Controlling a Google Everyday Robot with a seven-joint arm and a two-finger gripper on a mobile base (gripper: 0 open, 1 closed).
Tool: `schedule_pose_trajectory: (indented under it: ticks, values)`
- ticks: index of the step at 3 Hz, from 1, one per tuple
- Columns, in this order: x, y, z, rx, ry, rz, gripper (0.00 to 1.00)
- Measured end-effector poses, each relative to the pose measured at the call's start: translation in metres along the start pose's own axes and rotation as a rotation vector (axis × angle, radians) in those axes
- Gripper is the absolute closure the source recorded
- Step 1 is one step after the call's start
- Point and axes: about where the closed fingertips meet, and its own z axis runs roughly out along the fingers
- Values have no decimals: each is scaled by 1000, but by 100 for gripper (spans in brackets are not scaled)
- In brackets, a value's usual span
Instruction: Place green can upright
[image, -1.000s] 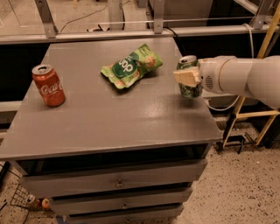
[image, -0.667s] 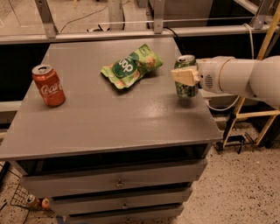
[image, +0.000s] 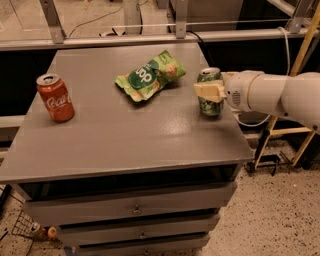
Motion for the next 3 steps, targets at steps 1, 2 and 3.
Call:
schedule_pose_trajectory:
  ticks: [1, 2, 3]
  values:
    - [12, 2, 1, 5, 43, -17, 100]
    - [24, 4, 6, 24, 88, -37, 100]
    - [28, 5, 9, 33, 111, -42, 100]
